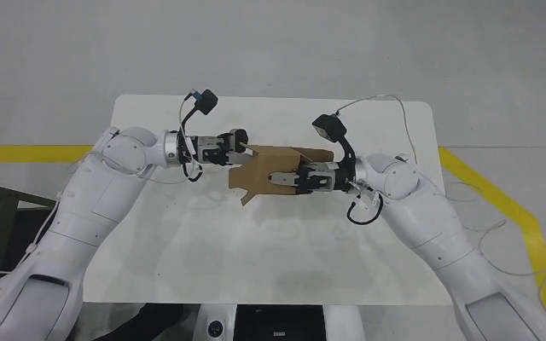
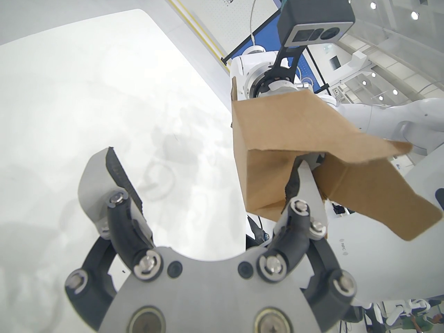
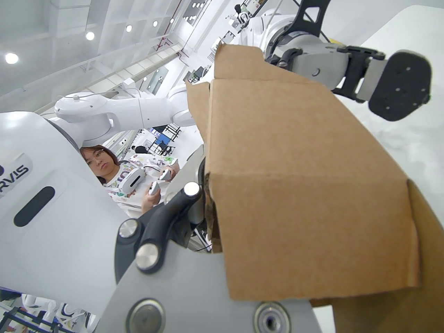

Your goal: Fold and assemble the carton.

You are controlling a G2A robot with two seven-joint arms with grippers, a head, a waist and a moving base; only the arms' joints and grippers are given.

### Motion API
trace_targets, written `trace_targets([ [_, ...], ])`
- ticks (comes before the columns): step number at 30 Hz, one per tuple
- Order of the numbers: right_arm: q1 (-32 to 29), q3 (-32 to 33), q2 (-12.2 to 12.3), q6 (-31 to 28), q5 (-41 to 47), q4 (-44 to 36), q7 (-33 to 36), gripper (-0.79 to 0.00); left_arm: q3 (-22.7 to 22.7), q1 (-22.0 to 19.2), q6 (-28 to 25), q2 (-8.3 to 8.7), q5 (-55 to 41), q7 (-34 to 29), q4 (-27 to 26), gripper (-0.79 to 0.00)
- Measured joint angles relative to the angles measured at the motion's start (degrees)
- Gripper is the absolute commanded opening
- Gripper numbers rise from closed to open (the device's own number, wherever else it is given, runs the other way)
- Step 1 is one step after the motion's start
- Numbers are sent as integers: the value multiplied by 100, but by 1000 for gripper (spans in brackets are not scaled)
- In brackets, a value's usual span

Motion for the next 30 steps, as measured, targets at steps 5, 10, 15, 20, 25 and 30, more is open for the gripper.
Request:
trace_targets([
  [5, -74, 282, 31, -86, 68, 154, -288, -785, -53, 114, 3, 29, 197, -42, 39, 0],
  [10, -190, 466, 43, -84, -21, 150, -635, -785, 6, 191, 14, 28, 462, -117, -127, 0],
  [15, -245, 486, 24, -25, -225, 95, -830, -785, 45, 215, 38, 13, 494, -121, -255, 0],
  [20, -240, 370, -16, 70, -494, 40, -858, -785, -27, 168, 32, 8, 406, -42, -241, 0],
  [25, -208, 265, -56, 100, -584, 8, -796, -785, -105, 157, 39, 14, 339, -14, -181, 0],
  [30, -176, 192, -91, 113, -616, -19, -758, -785, -83, 184, 47, 4, 293, -66, -251, 0],
])
